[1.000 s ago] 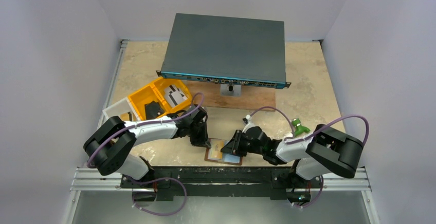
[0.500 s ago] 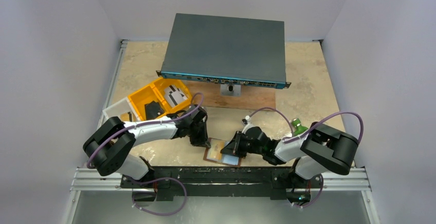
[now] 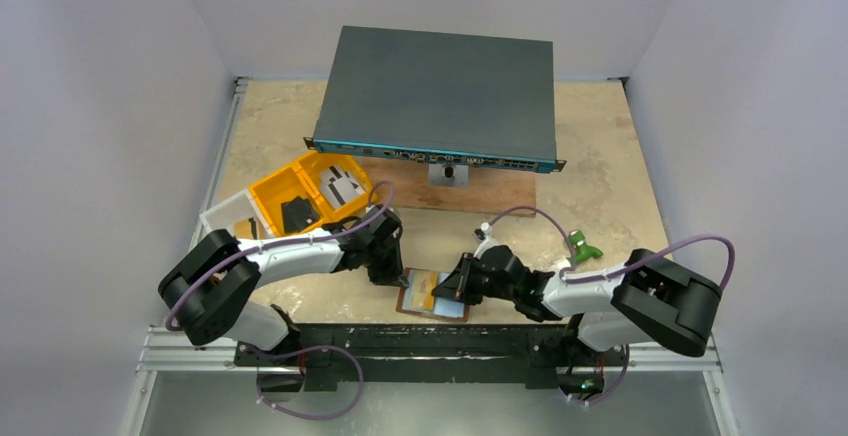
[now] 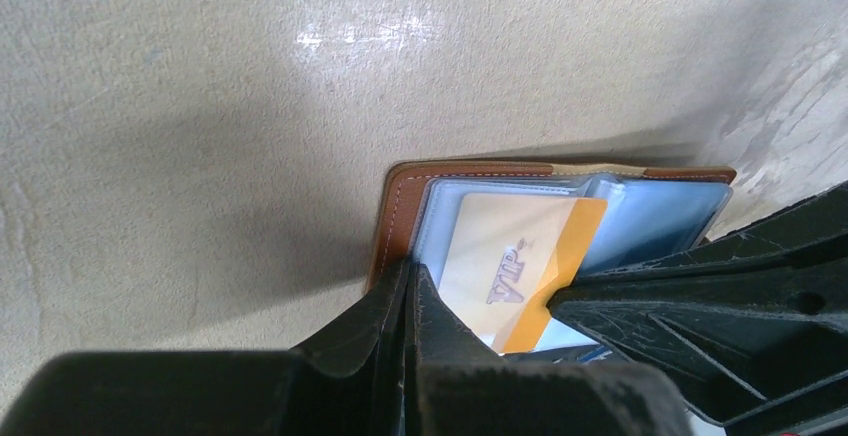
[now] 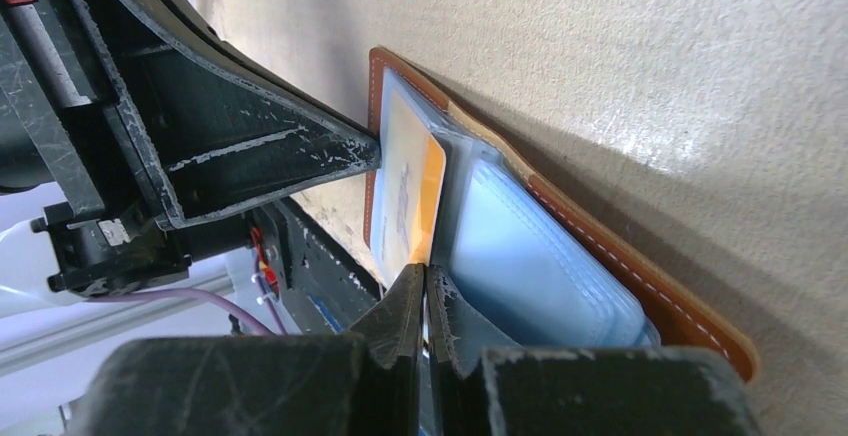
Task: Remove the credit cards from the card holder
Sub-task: Remove the credit card from the card holder.
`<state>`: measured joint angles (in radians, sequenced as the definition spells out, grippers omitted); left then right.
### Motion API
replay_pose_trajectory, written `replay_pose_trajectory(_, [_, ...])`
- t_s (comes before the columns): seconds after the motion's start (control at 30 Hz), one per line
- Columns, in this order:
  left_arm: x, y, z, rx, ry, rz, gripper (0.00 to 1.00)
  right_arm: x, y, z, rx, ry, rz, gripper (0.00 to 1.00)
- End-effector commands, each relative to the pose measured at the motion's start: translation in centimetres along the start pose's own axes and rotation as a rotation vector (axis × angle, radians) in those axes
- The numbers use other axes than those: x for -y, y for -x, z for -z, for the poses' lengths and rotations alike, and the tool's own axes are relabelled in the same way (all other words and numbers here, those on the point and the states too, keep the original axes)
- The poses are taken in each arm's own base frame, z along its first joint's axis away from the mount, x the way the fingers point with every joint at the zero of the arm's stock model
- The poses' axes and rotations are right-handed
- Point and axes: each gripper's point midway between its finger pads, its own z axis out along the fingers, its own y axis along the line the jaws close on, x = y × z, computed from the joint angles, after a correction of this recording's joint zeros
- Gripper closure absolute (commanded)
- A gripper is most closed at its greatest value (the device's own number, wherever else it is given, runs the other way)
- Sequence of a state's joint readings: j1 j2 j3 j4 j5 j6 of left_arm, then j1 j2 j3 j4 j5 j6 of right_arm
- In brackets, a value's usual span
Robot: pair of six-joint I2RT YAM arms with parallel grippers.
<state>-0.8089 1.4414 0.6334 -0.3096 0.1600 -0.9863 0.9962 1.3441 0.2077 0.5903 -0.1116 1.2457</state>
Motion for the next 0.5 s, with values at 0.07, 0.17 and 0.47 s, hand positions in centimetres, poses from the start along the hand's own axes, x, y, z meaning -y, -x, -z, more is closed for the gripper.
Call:
replay_pose_trajectory(0.07, [-8.53,-1.71,-0.38,-0.013,0.318,0.008,1.00,0.98,0.55,0.40,0.035,-0.049,0.028,1.00])
replay_pose_trajectory(0.17, [-8.60,-1.60,-0.32,-0.007,0.322,0.010,1.00,1.43,0.50,0.62,0.036,-0.066,0.025,1.00])
replay_pose_trajectory(0.47, [-8.26,-1.69,-0.54,-0.015,0.305,0.013,1.00,1.38,0.25,0.18,0.025,-0.044,0.014,0.71])
